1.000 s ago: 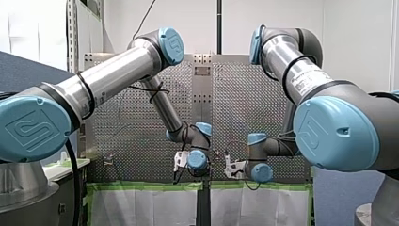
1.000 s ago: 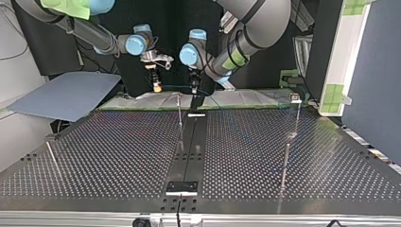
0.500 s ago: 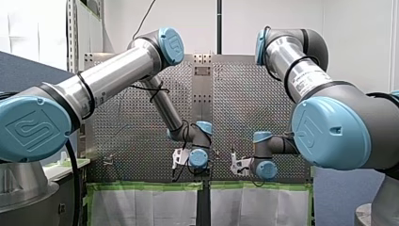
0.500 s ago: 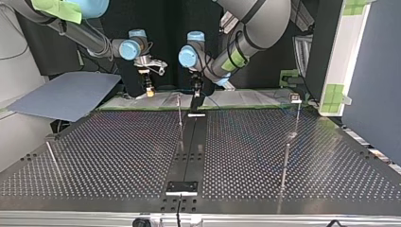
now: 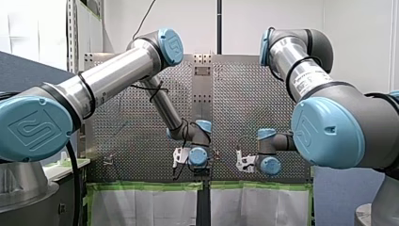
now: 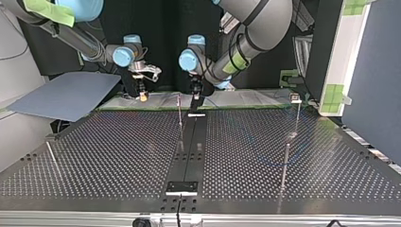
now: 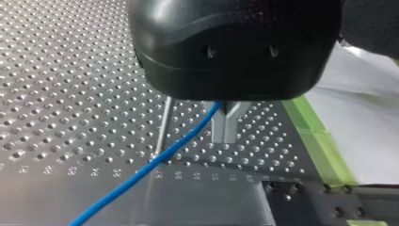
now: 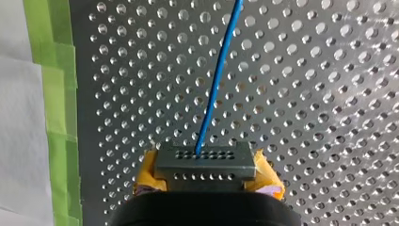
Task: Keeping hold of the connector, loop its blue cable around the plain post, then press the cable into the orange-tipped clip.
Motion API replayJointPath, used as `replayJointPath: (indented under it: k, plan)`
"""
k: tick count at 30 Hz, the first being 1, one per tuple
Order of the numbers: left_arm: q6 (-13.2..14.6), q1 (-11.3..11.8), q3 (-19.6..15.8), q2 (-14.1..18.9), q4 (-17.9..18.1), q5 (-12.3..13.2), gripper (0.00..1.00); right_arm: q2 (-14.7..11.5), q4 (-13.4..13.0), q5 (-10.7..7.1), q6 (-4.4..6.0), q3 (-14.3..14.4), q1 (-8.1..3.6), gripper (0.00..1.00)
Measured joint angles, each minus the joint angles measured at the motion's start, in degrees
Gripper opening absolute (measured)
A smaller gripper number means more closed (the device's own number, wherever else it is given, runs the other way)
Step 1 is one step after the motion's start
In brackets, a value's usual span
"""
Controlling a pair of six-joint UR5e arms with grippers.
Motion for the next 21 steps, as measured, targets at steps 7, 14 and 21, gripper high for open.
replayJointPath:
  k: [7,14,21]
  plan:
    - [-0.1,0.4,2.1,0.0,-2.2,0.7,0.00,0.0,0.7,0.02,0.43,-0.7,-1.25,0.00]
    - [-0.5,1.1,3.5,0.0,-3.9,1.8,0.00,0.0,0.9,-0.13,0.92,-1.1,-2.13,0.00]
    - [-1.2,2.0,5.9,0.0,-6.2,2.9,0.00,0.0,1.3,-0.36,1.17,-2.0,-2.77,0.00]
